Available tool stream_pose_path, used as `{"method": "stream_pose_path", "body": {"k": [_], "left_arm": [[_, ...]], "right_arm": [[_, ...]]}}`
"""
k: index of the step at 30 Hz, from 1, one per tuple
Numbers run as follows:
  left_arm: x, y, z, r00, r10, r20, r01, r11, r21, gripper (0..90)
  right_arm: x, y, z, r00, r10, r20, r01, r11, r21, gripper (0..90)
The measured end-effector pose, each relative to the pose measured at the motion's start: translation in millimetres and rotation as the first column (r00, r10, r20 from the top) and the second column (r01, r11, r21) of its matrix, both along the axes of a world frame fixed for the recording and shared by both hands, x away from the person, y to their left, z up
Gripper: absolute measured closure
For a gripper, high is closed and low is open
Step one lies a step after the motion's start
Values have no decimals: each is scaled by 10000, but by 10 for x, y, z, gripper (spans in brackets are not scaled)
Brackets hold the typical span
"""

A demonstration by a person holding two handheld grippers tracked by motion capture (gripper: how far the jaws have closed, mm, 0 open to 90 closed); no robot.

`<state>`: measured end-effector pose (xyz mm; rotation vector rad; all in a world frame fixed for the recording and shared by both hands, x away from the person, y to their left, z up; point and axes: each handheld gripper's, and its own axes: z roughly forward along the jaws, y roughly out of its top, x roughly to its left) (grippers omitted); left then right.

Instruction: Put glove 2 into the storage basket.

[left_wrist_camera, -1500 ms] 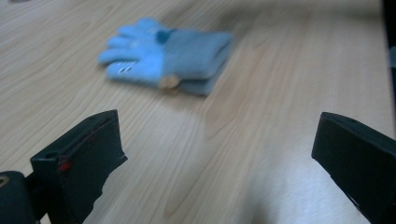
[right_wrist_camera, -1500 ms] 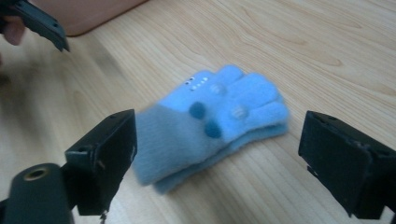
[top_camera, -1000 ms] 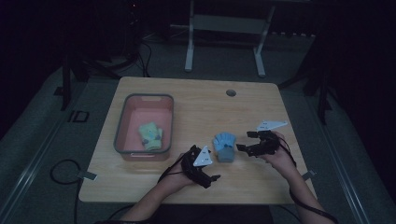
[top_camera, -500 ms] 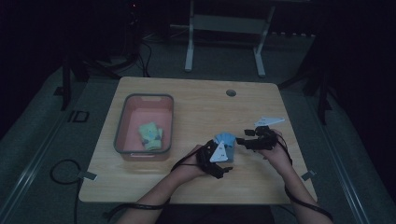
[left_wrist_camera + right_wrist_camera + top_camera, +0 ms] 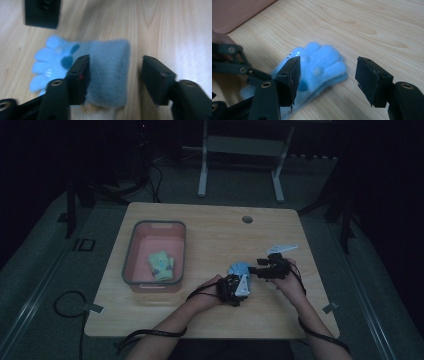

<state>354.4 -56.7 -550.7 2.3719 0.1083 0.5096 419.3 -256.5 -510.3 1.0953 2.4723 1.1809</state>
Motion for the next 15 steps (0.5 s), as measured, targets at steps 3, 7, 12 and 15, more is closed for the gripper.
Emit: {"method": "stream_pose_path", "body": {"k": [3, 7, 12, 15], "left_arm": [[35, 6, 10, 9998, 189, 113, -190, 9998, 83, 667], [48, 28, 10, 9998, 167, 52, -167, 9999, 36, 713], [70, 34, 11, 9998, 119, -175, -119, 9999, -6, 724], [94, 44, 18, 9995, 24, -299, -23, 10000, 25, 729]], "right_arm": [[37, 11, -59, 9992, -232, -320, 234, 9997, 48, 395], [60, 54, -121, 9978, -424, -514, 419, 9991, -106, 392], [82, 103, -208, 9939, -704, -850, 677, 9971, -343, 388], [117, 136, -288, 9903, -867, -1086, 832, 9959, -366, 372]]}}
